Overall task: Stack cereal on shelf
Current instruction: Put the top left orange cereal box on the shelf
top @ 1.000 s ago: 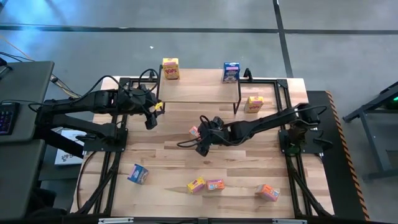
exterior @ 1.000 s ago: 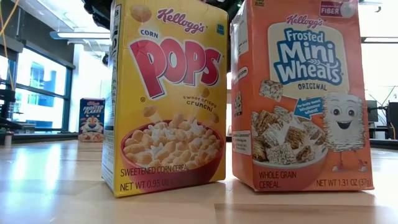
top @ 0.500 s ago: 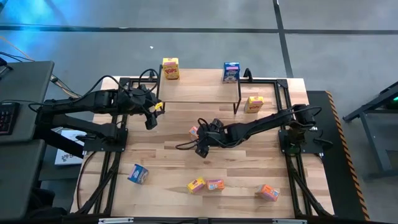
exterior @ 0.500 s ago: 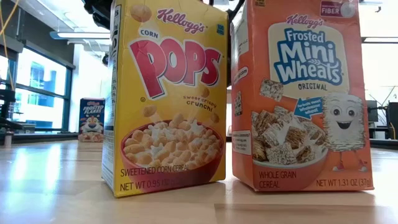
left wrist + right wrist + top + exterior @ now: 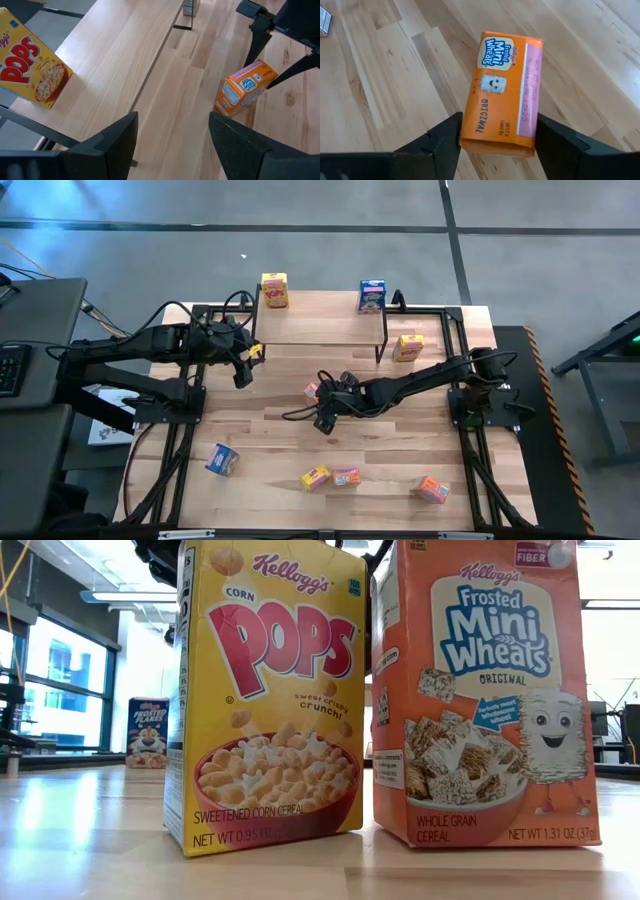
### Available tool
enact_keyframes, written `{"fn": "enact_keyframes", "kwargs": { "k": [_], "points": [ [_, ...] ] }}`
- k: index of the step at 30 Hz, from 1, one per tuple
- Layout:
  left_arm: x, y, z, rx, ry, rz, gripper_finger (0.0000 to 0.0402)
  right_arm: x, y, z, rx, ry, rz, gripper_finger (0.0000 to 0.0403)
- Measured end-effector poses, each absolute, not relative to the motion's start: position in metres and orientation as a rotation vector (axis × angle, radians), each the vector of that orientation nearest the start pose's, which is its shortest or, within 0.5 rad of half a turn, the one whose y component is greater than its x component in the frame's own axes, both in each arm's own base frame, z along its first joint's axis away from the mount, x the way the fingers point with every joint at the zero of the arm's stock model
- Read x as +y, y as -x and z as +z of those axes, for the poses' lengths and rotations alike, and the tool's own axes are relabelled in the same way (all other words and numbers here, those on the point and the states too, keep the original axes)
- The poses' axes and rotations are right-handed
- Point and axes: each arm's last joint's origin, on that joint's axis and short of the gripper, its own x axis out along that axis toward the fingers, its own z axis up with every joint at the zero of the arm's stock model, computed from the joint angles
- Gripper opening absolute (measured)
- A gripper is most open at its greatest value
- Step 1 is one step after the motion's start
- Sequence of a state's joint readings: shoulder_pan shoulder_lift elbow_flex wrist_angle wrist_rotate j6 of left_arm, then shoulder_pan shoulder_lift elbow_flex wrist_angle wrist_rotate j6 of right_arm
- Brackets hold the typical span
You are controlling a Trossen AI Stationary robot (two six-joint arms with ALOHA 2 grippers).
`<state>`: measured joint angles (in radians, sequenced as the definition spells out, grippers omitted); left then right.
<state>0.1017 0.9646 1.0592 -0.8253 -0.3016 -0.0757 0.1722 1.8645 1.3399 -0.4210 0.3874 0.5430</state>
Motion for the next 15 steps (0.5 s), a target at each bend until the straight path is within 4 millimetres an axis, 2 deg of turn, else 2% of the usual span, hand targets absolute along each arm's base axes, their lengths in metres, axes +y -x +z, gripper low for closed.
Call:
{"fn": "enact_keyframes", "kwargs": {
  "k": [15],
  "points": [
    [0.0267, -0.1771, 0.3396, 0.717, -0.002, 0.412, 0.0235, 0.0568, -0.3899, 0.2088, 0.824, -0.242, -0.434, 0.0169]
  ]
}}
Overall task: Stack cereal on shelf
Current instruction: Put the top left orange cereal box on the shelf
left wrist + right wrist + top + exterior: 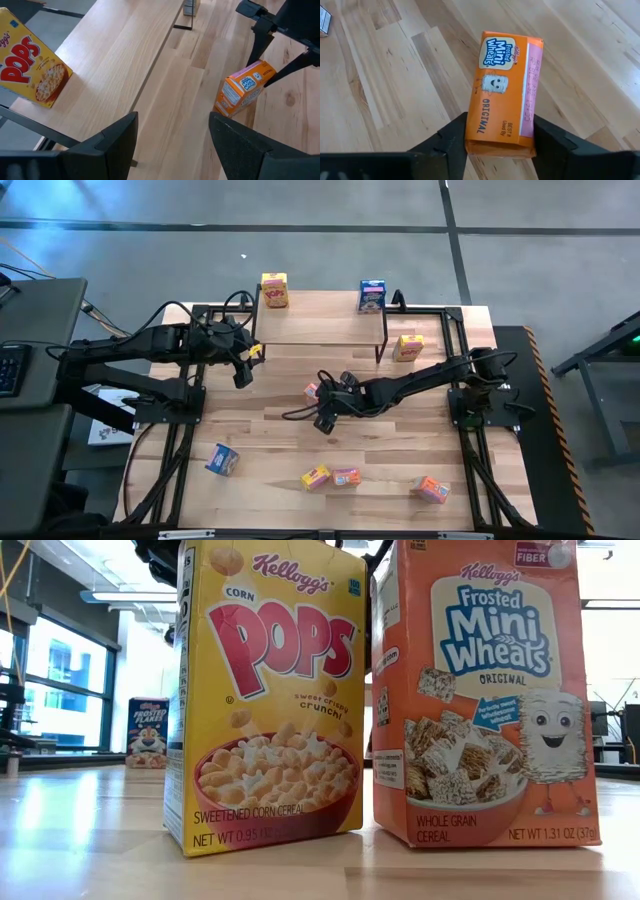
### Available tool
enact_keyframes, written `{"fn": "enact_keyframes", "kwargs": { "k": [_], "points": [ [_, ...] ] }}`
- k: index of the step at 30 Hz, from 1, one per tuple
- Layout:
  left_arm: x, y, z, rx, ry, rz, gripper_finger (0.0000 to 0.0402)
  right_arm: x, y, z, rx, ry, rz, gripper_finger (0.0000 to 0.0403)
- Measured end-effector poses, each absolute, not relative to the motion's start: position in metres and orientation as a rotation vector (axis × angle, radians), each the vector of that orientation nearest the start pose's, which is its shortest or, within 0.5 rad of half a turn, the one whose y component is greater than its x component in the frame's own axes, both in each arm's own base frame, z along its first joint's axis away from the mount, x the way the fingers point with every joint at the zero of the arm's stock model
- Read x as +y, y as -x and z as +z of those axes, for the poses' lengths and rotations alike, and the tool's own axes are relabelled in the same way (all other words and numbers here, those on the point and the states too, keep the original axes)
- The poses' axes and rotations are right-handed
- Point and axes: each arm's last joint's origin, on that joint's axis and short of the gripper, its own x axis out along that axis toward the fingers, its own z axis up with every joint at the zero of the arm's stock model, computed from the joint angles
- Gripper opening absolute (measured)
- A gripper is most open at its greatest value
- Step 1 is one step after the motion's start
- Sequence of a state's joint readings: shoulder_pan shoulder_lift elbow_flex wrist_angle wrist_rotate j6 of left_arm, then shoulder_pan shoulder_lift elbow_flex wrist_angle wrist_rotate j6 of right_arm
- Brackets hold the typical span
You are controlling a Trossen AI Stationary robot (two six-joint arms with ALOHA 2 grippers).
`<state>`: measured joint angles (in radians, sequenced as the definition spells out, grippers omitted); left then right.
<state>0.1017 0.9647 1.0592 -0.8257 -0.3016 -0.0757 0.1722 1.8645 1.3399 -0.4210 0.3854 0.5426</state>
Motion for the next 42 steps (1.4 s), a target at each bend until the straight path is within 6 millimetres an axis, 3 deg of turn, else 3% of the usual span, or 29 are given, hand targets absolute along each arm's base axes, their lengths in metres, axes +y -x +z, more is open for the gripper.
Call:
{"fn": "enact_keyframes", "kwargs": {
  "k": [7, 15, 22, 32, 42],
  "points": [
    [0.027, -0.177, 0.340, 0.717, -0.002, 0.412, 0.0235, 0.057, -0.391, 0.216, 0.833, -0.230, -0.414, 0.0167],
    [0.027, -0.177, 0.340, 0.717, -0.001, 0.413, 0.0235, 0.057, -0.400, 0.257, 0.833, -0.117, -0.348, 0.0167],
    [0.028, -0.177, 0.340, 0.715, 0.010, 0.424, 0.0235, 0.041, -0.403, 0.296, 0.856, 0.016, -0.315, 0.0167],
    [0.043, -0.175, 0.342, 0.689, -0.011, 0.601, 0.0235, -0.007, -0.404, 0.347, 0.844, 0.217, -0.161, 0.0167],
    [0.048, -0.173, 0.342, 0.687, 0.006, 0.637, 0.0235, -0.089, -0.390, 0.379, 0.816, 0.372, -0.079, 0.0167]
  ]
}}
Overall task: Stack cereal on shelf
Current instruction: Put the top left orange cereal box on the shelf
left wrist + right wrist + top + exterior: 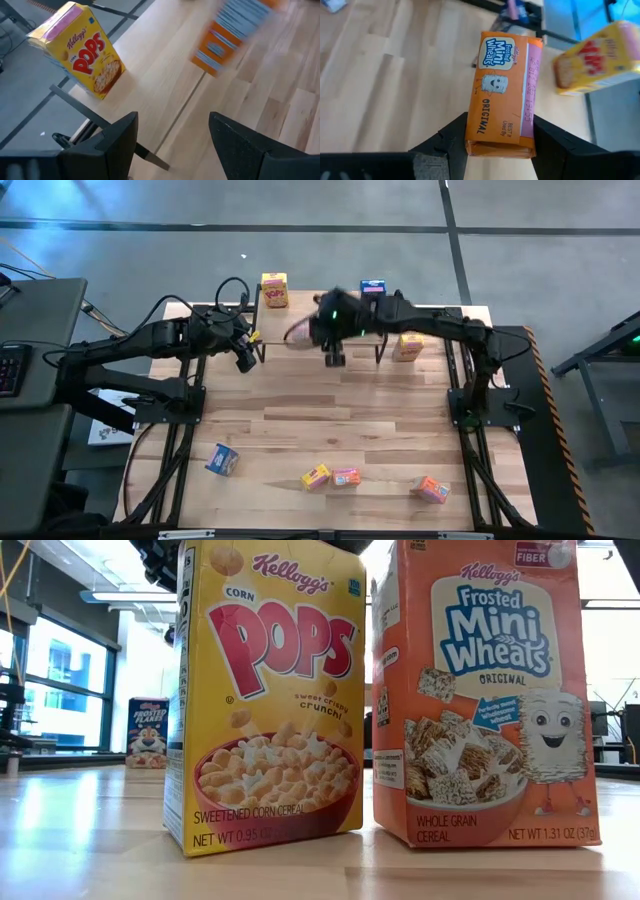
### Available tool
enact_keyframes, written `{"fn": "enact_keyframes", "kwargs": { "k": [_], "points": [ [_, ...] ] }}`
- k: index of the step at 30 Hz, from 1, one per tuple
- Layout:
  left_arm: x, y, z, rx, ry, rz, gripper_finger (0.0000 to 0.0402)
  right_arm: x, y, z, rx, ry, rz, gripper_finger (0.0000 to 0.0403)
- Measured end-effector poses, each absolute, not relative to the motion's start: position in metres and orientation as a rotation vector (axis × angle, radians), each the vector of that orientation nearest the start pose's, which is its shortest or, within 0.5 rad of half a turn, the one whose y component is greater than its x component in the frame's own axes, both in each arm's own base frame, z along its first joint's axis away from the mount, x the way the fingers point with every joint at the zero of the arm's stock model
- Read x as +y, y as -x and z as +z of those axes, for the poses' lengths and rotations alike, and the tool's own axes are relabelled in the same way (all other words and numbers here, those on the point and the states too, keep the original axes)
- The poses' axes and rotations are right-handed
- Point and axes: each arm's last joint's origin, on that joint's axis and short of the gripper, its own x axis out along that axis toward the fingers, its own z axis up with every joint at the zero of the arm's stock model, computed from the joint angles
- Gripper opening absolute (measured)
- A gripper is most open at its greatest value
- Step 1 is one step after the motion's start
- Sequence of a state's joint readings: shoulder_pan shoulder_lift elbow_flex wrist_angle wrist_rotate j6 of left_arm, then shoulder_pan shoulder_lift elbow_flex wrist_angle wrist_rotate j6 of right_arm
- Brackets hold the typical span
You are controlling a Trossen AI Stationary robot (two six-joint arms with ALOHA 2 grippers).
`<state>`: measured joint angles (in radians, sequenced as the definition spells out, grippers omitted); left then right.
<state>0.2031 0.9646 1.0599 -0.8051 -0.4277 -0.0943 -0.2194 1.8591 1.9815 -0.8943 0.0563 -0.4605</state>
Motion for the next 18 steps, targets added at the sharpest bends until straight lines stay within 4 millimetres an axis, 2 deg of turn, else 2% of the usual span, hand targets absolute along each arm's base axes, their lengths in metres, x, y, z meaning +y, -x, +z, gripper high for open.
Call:
{"fn": "enact_keyframes", "kwargs": {
  "k": [8, 18],
  "points": [
    [0.048, -0.173, 0.342, 0.688, 0.007, 0.632, 0.0235, -0.153, -0.369, 0.387, 0.802, 0.371, -0.124, 0.0167],
    [0.048, -0.173, 0.342, 0.690, -0.008, 0.626, 0.0235, -0.204, -0.346, 0.389, 0.781, 0.404, -0.162, 0.0167]
  ]
}}
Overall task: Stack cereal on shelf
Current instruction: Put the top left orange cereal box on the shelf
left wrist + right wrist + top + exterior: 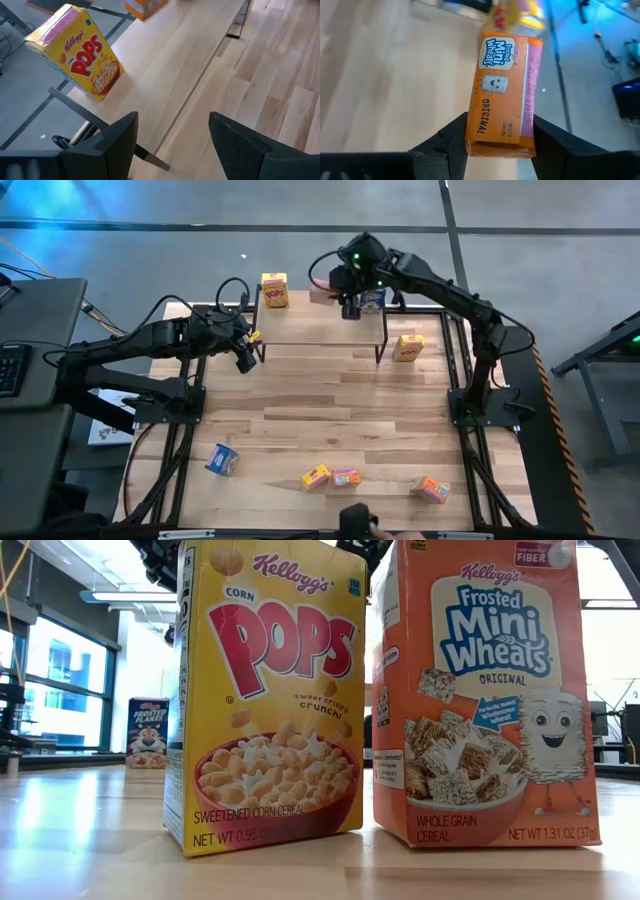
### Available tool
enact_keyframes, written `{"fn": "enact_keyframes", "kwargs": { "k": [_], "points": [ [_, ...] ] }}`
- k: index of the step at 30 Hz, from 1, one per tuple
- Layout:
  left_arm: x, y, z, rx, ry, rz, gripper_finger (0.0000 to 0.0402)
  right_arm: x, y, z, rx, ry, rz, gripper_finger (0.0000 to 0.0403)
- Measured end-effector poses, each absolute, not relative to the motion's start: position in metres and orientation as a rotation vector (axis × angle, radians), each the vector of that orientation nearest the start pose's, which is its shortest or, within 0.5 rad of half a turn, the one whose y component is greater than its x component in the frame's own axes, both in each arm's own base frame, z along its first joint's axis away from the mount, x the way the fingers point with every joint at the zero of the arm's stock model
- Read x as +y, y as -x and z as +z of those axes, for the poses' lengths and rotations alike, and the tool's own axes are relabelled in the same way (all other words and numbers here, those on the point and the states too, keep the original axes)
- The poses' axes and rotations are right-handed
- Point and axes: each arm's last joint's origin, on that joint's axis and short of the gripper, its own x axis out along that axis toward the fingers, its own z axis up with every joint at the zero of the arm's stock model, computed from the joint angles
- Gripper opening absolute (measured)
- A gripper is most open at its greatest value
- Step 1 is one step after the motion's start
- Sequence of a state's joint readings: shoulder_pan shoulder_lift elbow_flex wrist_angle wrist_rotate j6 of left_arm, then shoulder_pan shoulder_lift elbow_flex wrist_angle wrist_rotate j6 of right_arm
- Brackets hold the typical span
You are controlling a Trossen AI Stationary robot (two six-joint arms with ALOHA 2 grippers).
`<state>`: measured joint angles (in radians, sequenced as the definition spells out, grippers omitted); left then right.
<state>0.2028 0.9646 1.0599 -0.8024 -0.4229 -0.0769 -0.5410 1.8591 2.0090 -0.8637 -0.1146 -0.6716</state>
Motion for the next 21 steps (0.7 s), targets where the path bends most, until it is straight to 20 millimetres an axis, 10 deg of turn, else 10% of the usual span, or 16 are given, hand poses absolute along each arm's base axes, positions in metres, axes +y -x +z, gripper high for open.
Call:
{"fn": "enact_keyframes", "kwargs": {
  "k": [21],
  "points": [
    [0.048, -0.173, 0.342, 0.692, -0.008, 0.624, 0.0235, -0.231, -0.332, 0.387, 0.736, 0.406, -0.102, 0.0167]
  ]
}}
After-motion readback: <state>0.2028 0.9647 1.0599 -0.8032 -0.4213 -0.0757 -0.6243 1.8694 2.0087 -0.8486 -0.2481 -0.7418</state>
